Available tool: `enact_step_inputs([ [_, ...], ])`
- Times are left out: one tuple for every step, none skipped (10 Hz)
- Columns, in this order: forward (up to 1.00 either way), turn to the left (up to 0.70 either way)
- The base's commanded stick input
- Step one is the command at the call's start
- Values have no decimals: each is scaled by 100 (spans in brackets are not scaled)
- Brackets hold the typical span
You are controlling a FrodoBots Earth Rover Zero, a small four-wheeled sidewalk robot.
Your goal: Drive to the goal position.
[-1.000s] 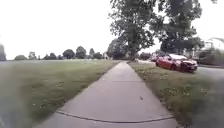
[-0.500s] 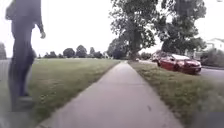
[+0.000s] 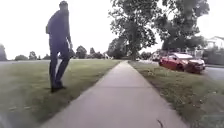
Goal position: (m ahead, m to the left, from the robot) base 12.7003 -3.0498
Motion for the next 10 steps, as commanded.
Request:
enact_step_inputs([
  [70,0],
  [70,0],
  [70,0],
  [70,0],
  [70,0],
  [70,0],
  [70,0],
  [70,0],
  [70,0],
  [70,0],
])
